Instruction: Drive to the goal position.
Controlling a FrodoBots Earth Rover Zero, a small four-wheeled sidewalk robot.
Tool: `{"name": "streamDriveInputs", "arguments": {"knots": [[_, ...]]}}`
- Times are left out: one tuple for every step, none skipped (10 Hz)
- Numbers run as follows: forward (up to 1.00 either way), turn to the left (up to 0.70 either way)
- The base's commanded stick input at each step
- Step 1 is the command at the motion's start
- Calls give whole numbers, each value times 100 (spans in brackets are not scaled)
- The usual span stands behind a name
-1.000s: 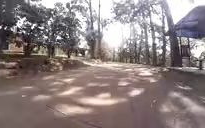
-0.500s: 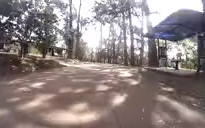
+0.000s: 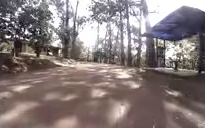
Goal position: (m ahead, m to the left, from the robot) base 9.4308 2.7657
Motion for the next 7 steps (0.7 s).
{"name": "streamDriveInputs", "arguments": {"knots": [[70,0],[70,20],[70,9],[70,0],[70,0],[70,0],[70,0]]}}
